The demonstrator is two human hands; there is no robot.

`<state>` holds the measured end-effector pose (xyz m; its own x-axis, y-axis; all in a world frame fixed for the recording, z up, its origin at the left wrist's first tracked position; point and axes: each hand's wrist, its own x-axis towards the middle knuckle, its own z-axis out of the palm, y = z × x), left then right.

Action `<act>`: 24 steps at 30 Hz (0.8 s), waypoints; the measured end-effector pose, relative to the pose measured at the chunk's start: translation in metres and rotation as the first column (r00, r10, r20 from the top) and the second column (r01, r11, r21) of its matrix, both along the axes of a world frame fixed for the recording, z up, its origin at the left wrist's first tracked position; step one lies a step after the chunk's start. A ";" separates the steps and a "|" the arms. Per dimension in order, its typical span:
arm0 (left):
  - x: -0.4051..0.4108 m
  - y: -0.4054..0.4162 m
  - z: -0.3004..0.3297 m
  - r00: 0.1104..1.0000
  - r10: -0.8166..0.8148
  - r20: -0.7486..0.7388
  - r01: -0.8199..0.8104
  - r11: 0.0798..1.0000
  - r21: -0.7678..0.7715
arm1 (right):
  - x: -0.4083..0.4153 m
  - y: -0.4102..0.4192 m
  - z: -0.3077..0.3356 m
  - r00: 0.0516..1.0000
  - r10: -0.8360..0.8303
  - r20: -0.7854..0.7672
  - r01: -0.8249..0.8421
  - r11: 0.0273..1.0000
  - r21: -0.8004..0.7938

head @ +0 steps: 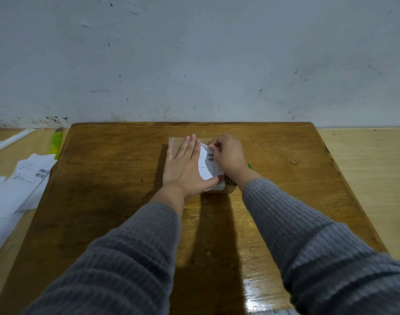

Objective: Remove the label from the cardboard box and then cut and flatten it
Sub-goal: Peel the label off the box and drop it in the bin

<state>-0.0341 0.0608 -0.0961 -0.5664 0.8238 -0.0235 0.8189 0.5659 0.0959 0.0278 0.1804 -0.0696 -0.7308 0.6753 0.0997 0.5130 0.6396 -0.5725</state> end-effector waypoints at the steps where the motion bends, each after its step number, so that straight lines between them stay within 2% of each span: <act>1: 0.000 0.000 0.001 1.000 -0.008 0.009 0.008 1.000 -0.003 | 0.001 0.000 0.003 1.000 -0.005 0.012 0.006 1.000 -0.030; 5: -0.008 -0.002 0.012 0.990 -0.084 0.113 0.088 0.996 -0.028 | 0.002 0.003 0.009 1.000 -0.013 0.014 0.014 0.998 -0.065; 8: -0.015 -0.017 0.017 0.994 -0.095 0.049 0.098 0.992 -0.079 | 0.000 -0.003 0.004 0.999 -0.042 -0.016 0.041 0.998 -0.039; 13: -0.017 -0.037 0.014 0.995 -0.068 0.078 0.076 0.992 -0.106 | -0.002 -0.005 0.006 0.984 -0.127 0.124 0.105 0.980 0.170; 17: -0.017 -0.038 0.009 0.992 -0.067 0.110 0.075 0.995 -0.068 | -0.005 -0.004 0.007 0.983 0.000 0.181 -0.056 0.951 0.305; 24: -0.020 -0.038 0.006 0.985 -0.077 0.155 0.081 0.997 -0.018 | -0.015 -0.003 0.007 0.989 0.011 0.150 -0.071 0.915 0.398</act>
<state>-0.0543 0.0228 -0.0897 -0.4876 0.8639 -0.1258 0.8376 0.5036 0.2117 0.0131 0.1773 -0.0622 -0.7835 0.5692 0.2492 0.5379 0.8221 -0.1864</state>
